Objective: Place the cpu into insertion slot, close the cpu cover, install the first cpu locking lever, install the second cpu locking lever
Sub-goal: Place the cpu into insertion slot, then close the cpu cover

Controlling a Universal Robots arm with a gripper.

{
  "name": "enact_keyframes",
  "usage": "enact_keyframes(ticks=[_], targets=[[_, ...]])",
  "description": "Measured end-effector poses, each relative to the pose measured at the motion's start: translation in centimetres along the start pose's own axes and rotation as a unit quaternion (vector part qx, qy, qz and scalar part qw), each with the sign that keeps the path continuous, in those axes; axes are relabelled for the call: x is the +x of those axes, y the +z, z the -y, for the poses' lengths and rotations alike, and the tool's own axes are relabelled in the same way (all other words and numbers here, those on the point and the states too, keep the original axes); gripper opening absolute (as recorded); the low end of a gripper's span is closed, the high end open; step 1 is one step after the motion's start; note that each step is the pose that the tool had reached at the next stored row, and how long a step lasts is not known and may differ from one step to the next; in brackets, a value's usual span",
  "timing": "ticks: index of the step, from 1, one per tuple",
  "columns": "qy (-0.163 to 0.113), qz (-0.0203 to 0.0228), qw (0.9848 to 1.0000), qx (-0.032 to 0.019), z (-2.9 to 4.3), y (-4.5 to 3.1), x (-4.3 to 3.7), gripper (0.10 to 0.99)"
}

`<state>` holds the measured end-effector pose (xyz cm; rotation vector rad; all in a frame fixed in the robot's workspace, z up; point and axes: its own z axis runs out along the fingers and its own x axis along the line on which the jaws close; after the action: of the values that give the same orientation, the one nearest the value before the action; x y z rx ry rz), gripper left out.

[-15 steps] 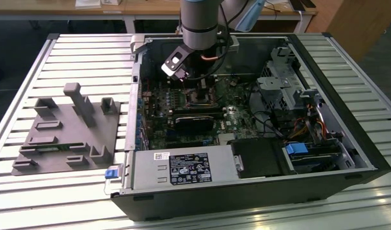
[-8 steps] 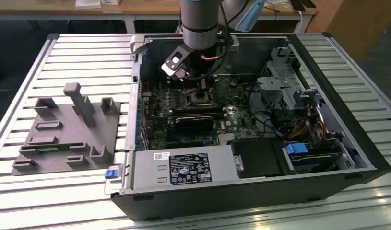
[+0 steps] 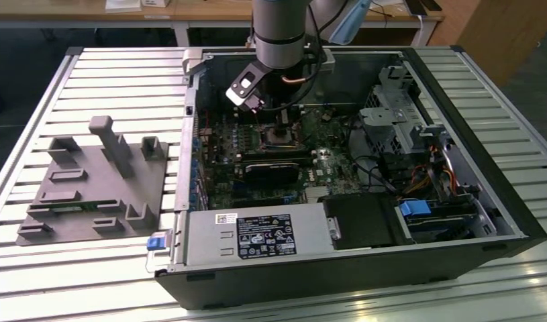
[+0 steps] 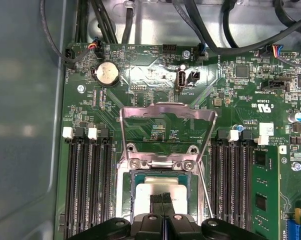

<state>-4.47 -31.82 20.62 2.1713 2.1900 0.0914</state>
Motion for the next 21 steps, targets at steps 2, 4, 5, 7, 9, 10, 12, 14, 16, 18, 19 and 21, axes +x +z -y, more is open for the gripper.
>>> enact_keyframes(ticks=[2,4,5,7,9,10,12,14,16,18,19,21], targets=[[0.0,-0.0001,1.0,0.0,-0.01,-0.06,0.0,0.106],[0.0,-0.0002,1.0,-0.0001,-0.01,-0.1,0.0,0.106],[0.0,-0.0002,1.0,-0.0001,-0.01,-0.12,0.0,0.106],[0.0,-0.0002,1.0,-0.0001,-0.01,-0.15,0.0,0.106],[0.0,-0.0001,1.0,0.0,-0.02,-0.2,0.0,0.106],[0.0,-0.0001,1.0,0.0,-0.02,-0.23,0.0,0.106],[0.0,-0.0001,1.0,0.0,-0.02,-0.31,0.0,0.106],[0.0,-0.0001,1.0,0.0,-0.03,-0.41,0.0,0.106],[0.0,-0.0001,1.0,0.0,-0.04,-0.51,0.0,0.106],[0.0,-0.0001,1.0,0.0,-0.05,-0.63,0.0,0.106],[0.0,-0.0001,1.0,0.0,-0.06,-0.69,0.0,0.106],[0.0,-0.0001,1.0,0.0,-0.07,-0.85,0.0,0.106]])
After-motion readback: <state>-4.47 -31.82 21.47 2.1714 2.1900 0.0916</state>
